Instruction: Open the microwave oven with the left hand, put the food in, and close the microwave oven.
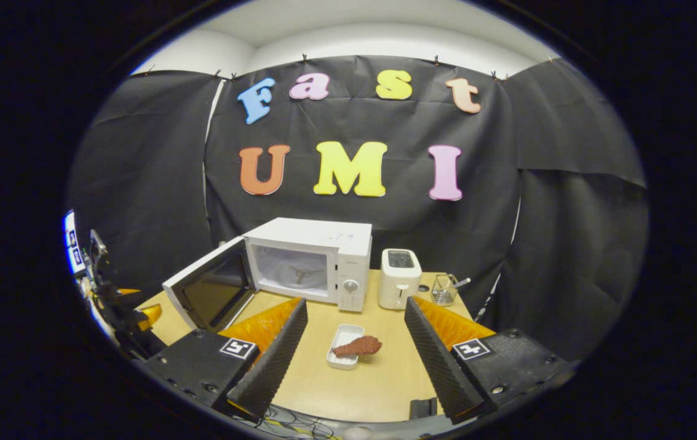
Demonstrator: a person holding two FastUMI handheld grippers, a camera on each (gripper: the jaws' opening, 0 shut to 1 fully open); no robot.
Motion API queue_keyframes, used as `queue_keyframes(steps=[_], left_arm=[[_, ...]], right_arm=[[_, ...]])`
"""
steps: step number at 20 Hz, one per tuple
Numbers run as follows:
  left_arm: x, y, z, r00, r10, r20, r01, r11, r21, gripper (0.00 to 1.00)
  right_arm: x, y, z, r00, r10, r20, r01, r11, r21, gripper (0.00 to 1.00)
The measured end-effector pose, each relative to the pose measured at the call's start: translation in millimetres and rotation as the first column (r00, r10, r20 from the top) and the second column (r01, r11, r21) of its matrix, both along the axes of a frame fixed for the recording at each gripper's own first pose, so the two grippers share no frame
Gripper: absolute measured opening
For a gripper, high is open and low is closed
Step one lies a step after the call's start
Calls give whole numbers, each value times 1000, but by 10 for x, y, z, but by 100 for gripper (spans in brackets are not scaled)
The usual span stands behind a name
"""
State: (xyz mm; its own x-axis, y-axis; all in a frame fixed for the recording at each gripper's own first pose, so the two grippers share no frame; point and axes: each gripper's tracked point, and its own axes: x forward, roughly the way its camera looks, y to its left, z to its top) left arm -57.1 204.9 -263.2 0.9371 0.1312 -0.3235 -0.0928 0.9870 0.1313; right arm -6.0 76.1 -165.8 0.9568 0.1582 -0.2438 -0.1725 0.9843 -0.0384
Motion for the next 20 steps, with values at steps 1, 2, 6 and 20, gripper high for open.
queue_keyframes(steps=[1, 2, 6, 20], left_arm=[[-42, -43, 99, 1000, -2, 14, 2, 1000, 1, 96], [-69, -96, 213, 1000, -6, 30, 6, 1000, 4, 97], [-100, -497, 665, 995, -55, 84, 54, 998, 11, 96], [758, -2006, 1567, 986, -51, 157, 43, 998, 53, 96]], right_arm=[[82, -68, -212, 999, -3, -39, 4, 1000, 2, 100], [169, -127, -408, 998, -1, -69, 2, 1000, 6, 96], [489, -357, -1223, 972, 12, -233, 7, 997, 80, 96], [1611, -98, -2445, 750, 396, -529, -97, 858, 504, 75]])
